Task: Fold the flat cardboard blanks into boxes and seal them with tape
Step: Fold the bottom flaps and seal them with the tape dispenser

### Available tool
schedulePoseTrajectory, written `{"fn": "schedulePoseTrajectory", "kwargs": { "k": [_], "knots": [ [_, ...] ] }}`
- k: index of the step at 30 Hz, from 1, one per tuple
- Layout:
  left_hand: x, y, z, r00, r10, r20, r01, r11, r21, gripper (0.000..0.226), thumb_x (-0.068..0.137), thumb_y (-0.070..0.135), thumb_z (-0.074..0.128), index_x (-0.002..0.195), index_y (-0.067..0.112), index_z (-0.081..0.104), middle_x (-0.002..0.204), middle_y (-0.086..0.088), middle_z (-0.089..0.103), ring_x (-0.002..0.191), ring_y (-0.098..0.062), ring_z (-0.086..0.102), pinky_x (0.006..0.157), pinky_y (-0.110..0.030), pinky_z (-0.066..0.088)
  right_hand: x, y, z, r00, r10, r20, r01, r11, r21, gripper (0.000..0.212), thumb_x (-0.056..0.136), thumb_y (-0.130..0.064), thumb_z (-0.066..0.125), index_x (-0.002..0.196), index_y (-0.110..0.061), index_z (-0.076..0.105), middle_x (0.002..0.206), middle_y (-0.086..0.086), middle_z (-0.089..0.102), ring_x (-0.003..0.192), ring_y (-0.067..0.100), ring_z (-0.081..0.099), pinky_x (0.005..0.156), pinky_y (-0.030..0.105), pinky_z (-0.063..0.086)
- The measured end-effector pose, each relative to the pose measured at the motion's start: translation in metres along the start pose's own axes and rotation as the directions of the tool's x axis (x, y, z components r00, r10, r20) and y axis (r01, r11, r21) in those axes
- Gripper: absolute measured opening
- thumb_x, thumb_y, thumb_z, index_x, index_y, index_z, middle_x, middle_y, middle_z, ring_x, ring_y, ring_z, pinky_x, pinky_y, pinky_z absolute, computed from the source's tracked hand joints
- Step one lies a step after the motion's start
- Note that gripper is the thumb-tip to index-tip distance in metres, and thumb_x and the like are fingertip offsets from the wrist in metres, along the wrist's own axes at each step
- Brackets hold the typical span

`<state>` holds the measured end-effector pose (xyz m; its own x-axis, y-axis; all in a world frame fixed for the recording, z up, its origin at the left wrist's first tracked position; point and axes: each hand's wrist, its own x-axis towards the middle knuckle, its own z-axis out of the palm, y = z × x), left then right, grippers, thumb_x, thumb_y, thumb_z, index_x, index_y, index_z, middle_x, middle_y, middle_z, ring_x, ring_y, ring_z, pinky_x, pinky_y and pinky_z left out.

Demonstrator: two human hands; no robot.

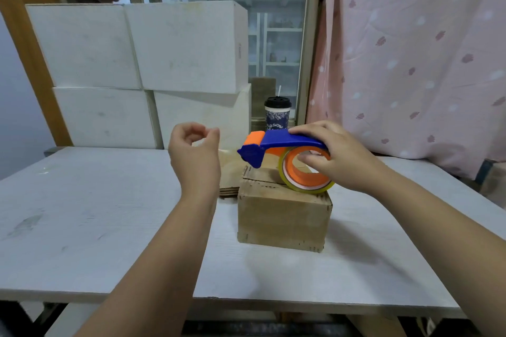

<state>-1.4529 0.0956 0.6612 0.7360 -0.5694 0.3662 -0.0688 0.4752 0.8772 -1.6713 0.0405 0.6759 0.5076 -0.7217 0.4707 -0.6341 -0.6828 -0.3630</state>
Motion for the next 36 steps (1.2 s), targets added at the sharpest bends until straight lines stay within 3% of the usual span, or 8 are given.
{"fn": "schedulePoseTrajectory", "kwargs": {
  "k": [6, 11, 15, 19, 22, 25, 29, 36],
  "knots": [
    [0.006, -0.009, -0.011, 0.914, -0.406, -0.005, 0.394, 0.889, -0.232, 0.026, 0.083, 0.008, 0.065, 0.103, 0.022, 0.055, 0.093, 0.003, 0.065, 0.063, -0.007, 0.067, 0.048, -0.014, 0.048, -0.010, 0.007, 0.003, 0.993, -0.017, -0.119, 0.021, 0.999, 0.033, 0.045, 0.095, -0.018, 0.056, 0.127, -0.047, 0.046, 0.124, -0.014, 0.044, 0.107, -0.002, 0.040, 0.081, 0.003, 0.031],
    [-0.003, -0.025, -0.015, 0.808, -0.583, 0.085, 0.587, 0.786, -0.194, 0.008, 0.086, 0.010, 0.064, 0.092, 0.014, 0.065, 0.100, 0.000, 0.068, 0.074, -0.012, 0.068, 0.070, -0.023, 0.054, -0.018, 0.011, 0.003, 0.989, 0.003, -0.148, 0.008, 0.997, 0.075, 0.037, 0.093, -0.040, 0.055, 0.124, -0.051, 0.040, 0.123, -0.016, 0.042, 0.103, -0.008, 0.038, 0.080, 0.004, 0.031],
    [-0.007, -0.035, -0.016, 0.762, -0.635, 0.129, 0.648, 0.747, -0.151, 0.003, 0.086, 0.010, 0.064, 0.088, 0.012, 0.064, 0.099, -0.003, 0.069, 0.080, -0.015, 0.070, 0.073, -0.024, 0.055, -0.021, 0.008, -0.001, 0.981, -0.030, -0.191, 0.053, 0.991, 0.119, 0.039, 0.089, -0.059, 0.040, 0.123, -0.041, 0.048, 0.120, -0.014, 0.047, 0.103, -0.009, 0.041, 0.083, 0.002, 0.031],
    [-0.007, -0.041, -0.018, 0.758, -0.639, 0.132, 0.652, 0.743, -0.149, 0.002, 0.085, 0.013, 0.065, 0.087, 0.013, 0.065, 0.095, -0.001, 0.070, 0.081, -0.015, 0.069, 0.067, -0.023, 0.054, -0.014, 0.002, -0.006, 0.983, 0.013, -0.182, 0.021, 0.983, 0.183, 0.011, 0.095, -0.043, 0.046, 0.103, -0.043, 0.054, 0.108, -0.020, 0.055, 0.098, 0.004, 0.053, 0.081, 0.015, 0.042],
    [-0.007, -0.045, -0.022, 0.746, -0.656, 0.113, 0.664, 0.721, -0.197, 0.004, 0.088, 0.018, 0.064, 0.086, 0.015, 0.064, 0.085, 0.002, 0.070, 0.079, -0.016, 0.067, 0.064, -0.024, 0.052, -0.008, 0.000, -0.011, 0.994, 0.021, -0.111, 0.000, 0.982, 0.189, 0.002, 0.092, -0.042, 0.053, 0.093, -0.043, 0.053, 0.099, -0.028, 0.056, 0.096, -0.002, 0.054, 0.073, 0.023, 0.047],
    [-0.008, -0.049, -0.026, 0.724, -0.678, 0.125, 0.687, 0.693, -0.220, 0.007, 0.090, 0.020, 0.062, 0.088, 0.014, 0.063, 0.080, 0.003, 0.071, 0.077, -0.016, 0.067, 0.060, -0.024, 0.052, -0.002, 0.003, -0.017, 0.998, 0.042, -0.044, -0.033, 0.982, 0.186, 0.008, 0.090, -0.046, 0.054, 0.094, -0.040, 0.055, 0.096, -0.025, 0.058, 0.090, 0.002, 0.057, 0.068, 0.023, 0.047],
    [-0.014, -0.055, -0.026, 0.699, -0.689, 0.191, 0.714, 0.656, -0.247, 0.006, 0.089, 0.016, 0.064, 0.089, 0.010, 0.064, 0.080, -0.002, 0.072, 0.077, -0.017, 0.070, 0.058, -0.024, 0.053, 0.001, 0.004, -0.023, 0.996, 0.027, 0.088, -0.042, 0.985, 0.168, 0.030, 0.099, -0.038, 0.044, 0.100, -0.068, 0.044, 0.115, -0.022, 0.054, 0.105, 0.003, 0.051, 0.083, 0.026, 0.045],
    [-0.022, -0.057, -0.022, 0.683, -0.681, 0.263, 0.729, 0.617, -0.297, 0.006, 0.089, 0.010, 0.062, 0.091, 0.004, 0.064, 0.070, -0.004, 0.073, 0.069, -0.016, 0.072, 0.053, -0.022, 0.055, -0.008, 0.005, -0.019, 0.992, 0.053, 0.110, -0.074, 0.977, 0.198, 0.033, 0.102, -0.040, 0.031, 0.110, -0.071, 0.037, 0.113, -0.027, 0.038, 0.104, -0.023, 0.036, 0.082, 0.011, 0.032]
  ]
}}
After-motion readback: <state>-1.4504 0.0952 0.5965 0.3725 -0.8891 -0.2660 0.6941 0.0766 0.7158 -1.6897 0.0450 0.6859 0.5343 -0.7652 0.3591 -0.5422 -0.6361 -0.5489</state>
